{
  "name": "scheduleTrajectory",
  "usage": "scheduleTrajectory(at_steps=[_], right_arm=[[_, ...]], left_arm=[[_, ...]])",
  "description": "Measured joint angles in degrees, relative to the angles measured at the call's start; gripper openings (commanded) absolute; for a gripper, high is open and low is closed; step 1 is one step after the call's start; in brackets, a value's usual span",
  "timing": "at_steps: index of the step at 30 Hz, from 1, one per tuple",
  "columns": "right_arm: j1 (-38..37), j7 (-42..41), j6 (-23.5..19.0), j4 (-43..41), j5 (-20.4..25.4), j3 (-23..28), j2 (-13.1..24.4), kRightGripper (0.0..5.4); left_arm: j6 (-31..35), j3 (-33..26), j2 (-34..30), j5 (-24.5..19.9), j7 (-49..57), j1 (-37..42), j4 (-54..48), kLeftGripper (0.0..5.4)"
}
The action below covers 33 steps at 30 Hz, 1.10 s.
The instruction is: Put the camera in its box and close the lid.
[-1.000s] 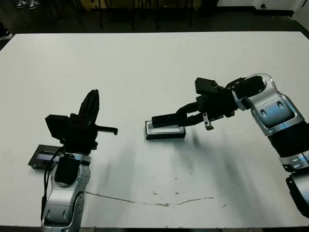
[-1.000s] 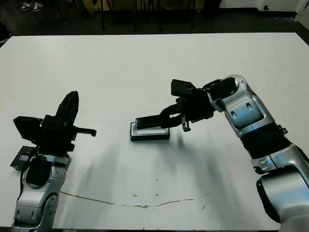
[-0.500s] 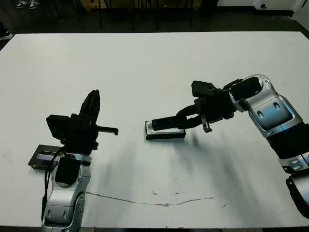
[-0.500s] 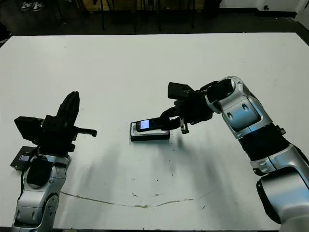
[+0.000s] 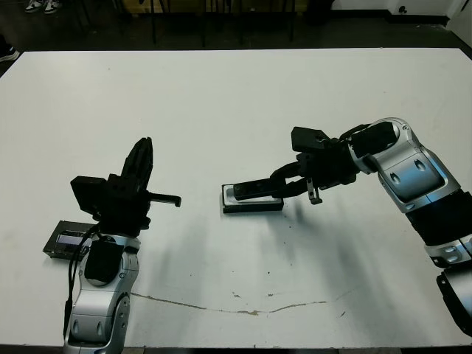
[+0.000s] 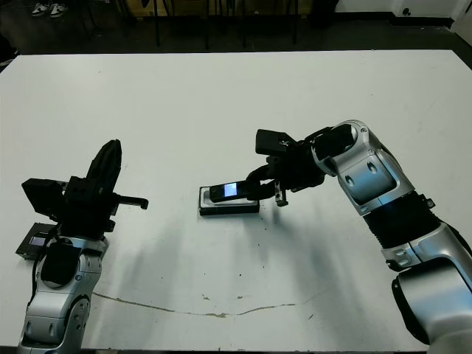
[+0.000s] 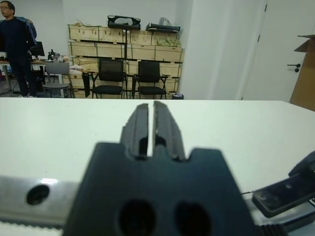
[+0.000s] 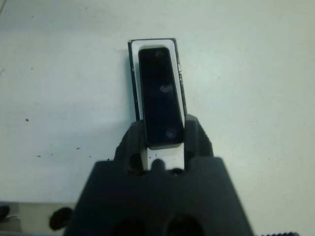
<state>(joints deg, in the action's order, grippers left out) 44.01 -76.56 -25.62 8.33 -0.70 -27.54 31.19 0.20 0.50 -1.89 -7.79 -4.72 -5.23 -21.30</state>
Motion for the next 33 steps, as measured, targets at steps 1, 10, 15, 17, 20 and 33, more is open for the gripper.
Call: scheduleTrajectory(at_steps=[1, 10, 15, 17, 20, 33], right_arm=[[0.00, 0.08, 0.02, -0.12, -0.20, -0.24, 0.00, 0.51], [0.00, 1.00, 1.02, -0.08, -2.25, -1.86, -0.29, 0.51], [0.17, 1.00, 0.89, 0.42, -3.09, -3.00, -0.94, 0.51], [0.42, 1.01, 0.88, 0.51, -3.47, -3.27, -1.33, 0.51], [0.80, 1.04, 1.17, 0.95, -4.06, -3.67, -2.07, 0.51], [2.23, 1.01, 3.34, 3.62, -5.04, -4.47, -4.44, 0.51]], left_arm=[[0.00, 0.01, 0.03, 0.02, 0.07, -0.04, 0.00, 0.00], [-0.42, 0.23, 0.11, 0.11, 0.17, -0.38, 0.01, 0.00], [-0.42, 0.29, 0.35, 0.14, 0.22, -0.97, 0.01, 0.00], [-0.42, 0.36, 0.43, 0.50, 0.42, -1.06, 0.01, 0.00], [-0.42, 0.39, 0.53, 0.69, 0.67, -1.23, 0.01, 0.00], [-0.35, 0.39, 0.72, 0.63, 0.75, -1.45, -0.03, 0.00]])
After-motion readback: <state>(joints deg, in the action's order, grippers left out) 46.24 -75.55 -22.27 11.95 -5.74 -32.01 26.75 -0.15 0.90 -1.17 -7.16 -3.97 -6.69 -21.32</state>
